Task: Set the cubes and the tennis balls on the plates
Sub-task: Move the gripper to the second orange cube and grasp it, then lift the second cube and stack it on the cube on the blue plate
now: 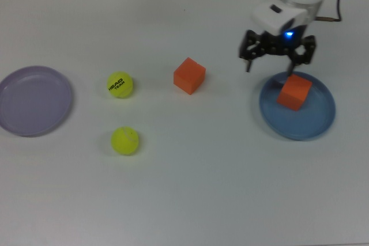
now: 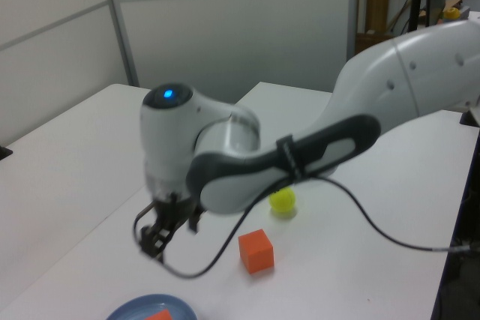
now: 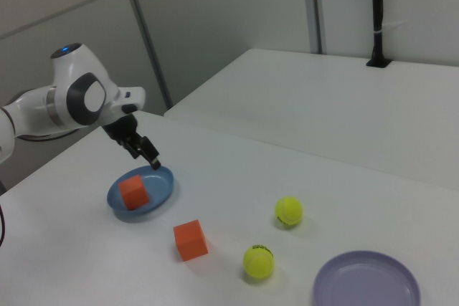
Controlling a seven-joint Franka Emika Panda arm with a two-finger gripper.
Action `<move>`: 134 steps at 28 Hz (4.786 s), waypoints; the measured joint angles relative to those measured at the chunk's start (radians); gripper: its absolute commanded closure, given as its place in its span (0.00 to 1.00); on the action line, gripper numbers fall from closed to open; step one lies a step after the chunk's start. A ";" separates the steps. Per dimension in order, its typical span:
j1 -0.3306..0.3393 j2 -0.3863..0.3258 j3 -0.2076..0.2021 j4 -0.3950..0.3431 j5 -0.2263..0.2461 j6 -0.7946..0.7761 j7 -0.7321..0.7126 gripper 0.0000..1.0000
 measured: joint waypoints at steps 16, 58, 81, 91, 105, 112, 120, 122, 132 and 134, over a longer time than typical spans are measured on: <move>-0.111 -0.174 -0.089 -0.227 0.053 -0.094 0.118 0.00; -0.140 -0.089 -0.063 -0.494 0.069 0.308 0.246 0.51; -0.136 -0.196 0.023 -0.310 0.069 0.176 0.173 1.00; -0.130 -0.134 0.162 -0.159 0.068 0.173 0.149 1.00; -0.097 0.035 0.241 -0.094 0.003 0.173 0.147 1.00; -0.089 0.078 0.241 -0.076 -0.015 0.175 0.147 1.00; -0.084 0.110 0.242 -0.032 -0.022 0.175 0.147 1.00; -0.082 0.110 0.242 -0.025 -0.022 0.175 0.147 1.00; -0.078 0.110 0.242 0.000 -0.022 0.175 0.147 1.00; -0.078 0.113 0.242 0.001 -0.022 0.175 0.147 0.95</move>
